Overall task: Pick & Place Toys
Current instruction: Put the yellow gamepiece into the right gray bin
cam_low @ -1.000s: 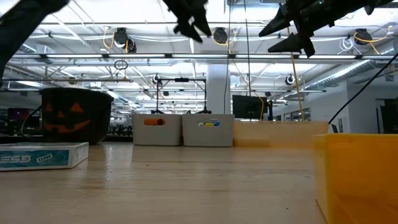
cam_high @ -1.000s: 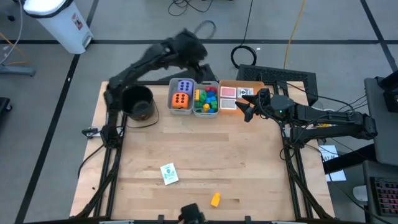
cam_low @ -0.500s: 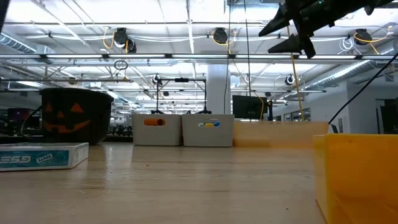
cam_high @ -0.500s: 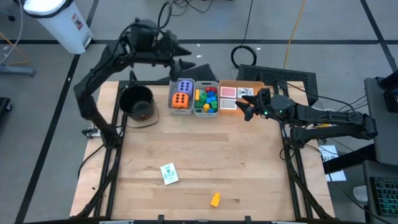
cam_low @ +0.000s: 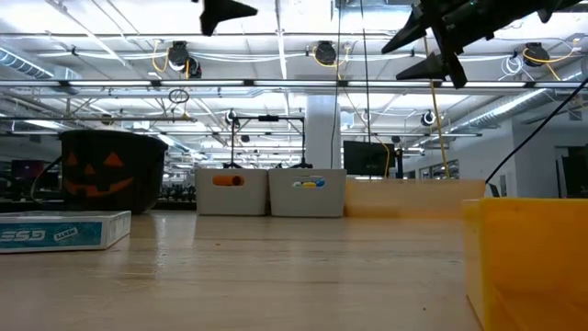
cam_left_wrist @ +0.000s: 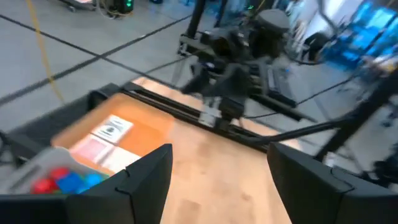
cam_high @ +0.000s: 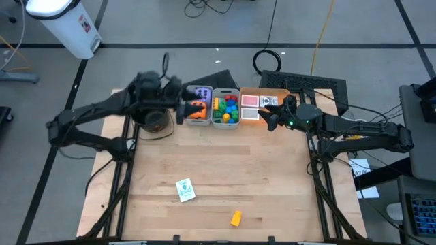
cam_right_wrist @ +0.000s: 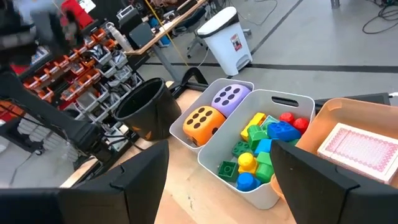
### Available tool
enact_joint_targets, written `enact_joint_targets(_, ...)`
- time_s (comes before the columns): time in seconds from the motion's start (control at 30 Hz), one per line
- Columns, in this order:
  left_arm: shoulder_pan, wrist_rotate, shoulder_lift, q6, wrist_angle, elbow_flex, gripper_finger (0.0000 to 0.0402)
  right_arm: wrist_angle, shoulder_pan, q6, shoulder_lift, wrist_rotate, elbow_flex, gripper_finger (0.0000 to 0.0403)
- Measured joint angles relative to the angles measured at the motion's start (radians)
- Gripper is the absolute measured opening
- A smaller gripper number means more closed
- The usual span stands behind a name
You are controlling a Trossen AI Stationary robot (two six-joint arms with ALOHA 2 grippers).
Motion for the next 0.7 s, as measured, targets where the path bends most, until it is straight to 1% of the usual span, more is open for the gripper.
enact_joint_targets(0.07,-0.031,-0.001,-0.065,-0.045,0.045,-0.093,0.0266,0.000,0.000,0.000,0.005,0.000,0.000,0.0270)
enact_joint_targets(0.2,-0.106,-0.011,-0.185,-0.127,0.058,-0.229,0.0266,0.000,0.000,0.021,0.026,0.000,0.000,0.0270)
enact_joint_targets(0.33,-0.214,-0.083,-0.291,-0.200,0.043,-0.312,0.0266,0.007,0.001,0.141,0.062,-0.002,0.000,0.0270)
enact_joint_targets(0.4,-0.278,-0.130,-0.328,-0.226,0.039,-0.332,0.0266,0.031,0.011,0.213,0.088,-0.031,0.000,0.0270)
enact_joint_targets(0.47,-0.342,-0.181,-0.352,-0.245,0.019,-0.338,0.0266,0.124,0.033,0.230,0.124,-0.091,0.000,0.0270)
enact_joint_targets(0.57,-0.431,-0.253,-0.361,-0.263,-0.010,-0.338,0.0266,0.337,0.095,0.225,0.198,-0.178,0.000,0.0270)
enact_joint_targets(0.67,-0.502,-0.310,-0.361,-0.280,-0.026,-0.338,0.0266,0.535,0.185,0.224,0.279,-0.186,0.000,0.0270)
enact_joint_targets(0.7,-0.521,-0.327,-0.361,-0.283,-0.029,-0.338,0.0266,0.568,0.217,0.224,0.302,-0.185,0.002,0.0270)
